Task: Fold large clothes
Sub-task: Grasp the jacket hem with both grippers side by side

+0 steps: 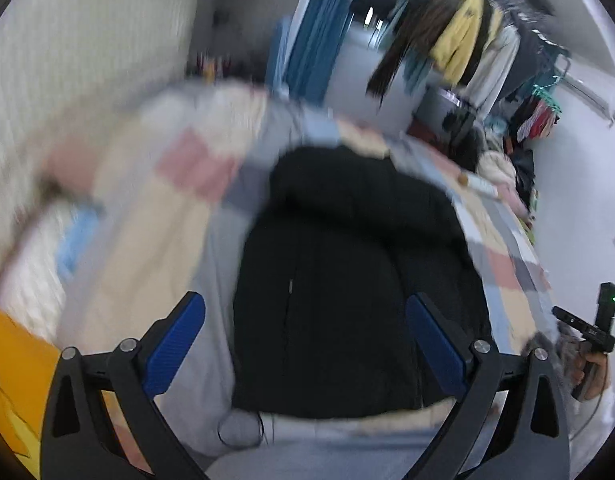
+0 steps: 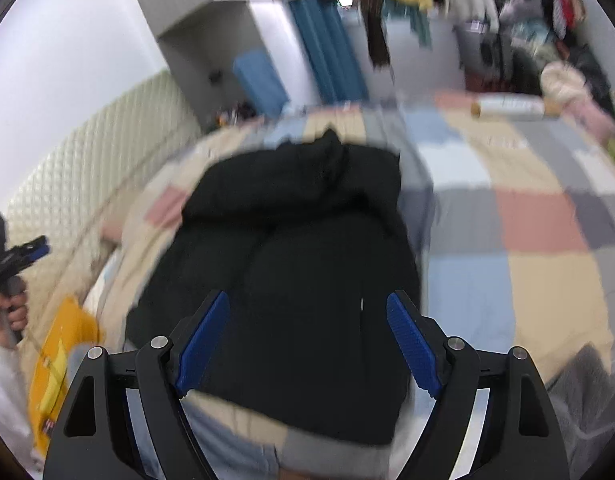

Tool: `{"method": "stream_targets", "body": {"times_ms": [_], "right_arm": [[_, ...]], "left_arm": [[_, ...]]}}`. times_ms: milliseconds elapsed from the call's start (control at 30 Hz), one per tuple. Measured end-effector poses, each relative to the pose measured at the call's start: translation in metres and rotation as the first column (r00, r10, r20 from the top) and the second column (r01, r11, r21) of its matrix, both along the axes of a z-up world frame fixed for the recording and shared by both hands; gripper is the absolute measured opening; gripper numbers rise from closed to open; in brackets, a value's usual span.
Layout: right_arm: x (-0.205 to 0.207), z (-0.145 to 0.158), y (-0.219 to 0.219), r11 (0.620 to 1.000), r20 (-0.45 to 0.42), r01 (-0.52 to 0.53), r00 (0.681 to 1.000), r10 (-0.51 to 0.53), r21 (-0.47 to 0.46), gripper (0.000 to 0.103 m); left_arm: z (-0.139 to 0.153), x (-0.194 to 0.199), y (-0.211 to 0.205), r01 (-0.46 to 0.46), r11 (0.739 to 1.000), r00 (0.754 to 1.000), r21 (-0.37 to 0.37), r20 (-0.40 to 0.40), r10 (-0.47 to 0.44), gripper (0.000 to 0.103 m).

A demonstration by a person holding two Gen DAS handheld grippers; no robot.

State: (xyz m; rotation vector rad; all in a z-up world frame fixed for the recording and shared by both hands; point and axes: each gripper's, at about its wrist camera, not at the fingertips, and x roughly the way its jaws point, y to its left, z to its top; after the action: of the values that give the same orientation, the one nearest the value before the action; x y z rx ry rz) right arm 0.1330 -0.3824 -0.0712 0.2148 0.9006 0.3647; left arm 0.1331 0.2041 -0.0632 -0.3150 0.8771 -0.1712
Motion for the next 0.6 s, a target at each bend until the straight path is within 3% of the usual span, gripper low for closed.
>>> {"method": "stream_targets", "body": {"times_ms": [100, 300, 400, 433, 467, 500, 600], "right_arm": [[0.001, -0.030, -0.013, 0.999, -0.090, -0.024, 0.996, 0.028, 0.042, 0.080], [0.011, -0.090, -0.037, 0.990, -0.271, -0.028, 0.960, 0.064, 0.136, 0.080], [0.014, -0.116, -0.041, 0.987, -0.335, -0.040, 0.938, 0.092, 0.157, 0.080], [0.015, -0.120, -0.042, 0.986, -0.348, -0.048, 0.932, 0.101, 0.159, 0.080], [0.016, -0.129, -0.043, 0.985, -0.368, -0.050, 0.924, 0.107, 0.163, 0.080], [0.017, -0.134, -0.045, 0.985, -0.383, -0.045, 0.918, 0.107, 0.168, 0.080], [0.021, -0.152, -0.049, 0.980, -0.418, -0.041, 0.900, 0.122, 0.196, 0.080]], "left_arm": [[-0.050, 0.011, 0.014, 0.007, 0.996, 0.992, -0.087, -0.127, -0.018, 0.099], [-0.114, 0.021, 0.009, 0.059, 0.981, 0.948, -0.186, -0.296, -0.113, 0.096], [-0.141, 0.029, 0.005, 0.076, 0.973, 0.916, -0.216, -0.371, -0.154, 0.093], [-0.149, 0.033, 0.004, 0.084, 0.966, 0.899, -0.243, -0.400, -0.178, 0.090], [-0.153, 0.035, 0.005, 0.083, 0.957, 0.888, -0.278, -0.416, -0.198, 0.079], [-0.158, 0.037, 0.004, 0.077, 0.951, 0.878, -0.301, -0.432, -0.208, 0.076], [-0.166, 0.045, 0.003, 0.075, 0.946, 0.853, -0.316, -0.471, -0.225, 0.076]]}}
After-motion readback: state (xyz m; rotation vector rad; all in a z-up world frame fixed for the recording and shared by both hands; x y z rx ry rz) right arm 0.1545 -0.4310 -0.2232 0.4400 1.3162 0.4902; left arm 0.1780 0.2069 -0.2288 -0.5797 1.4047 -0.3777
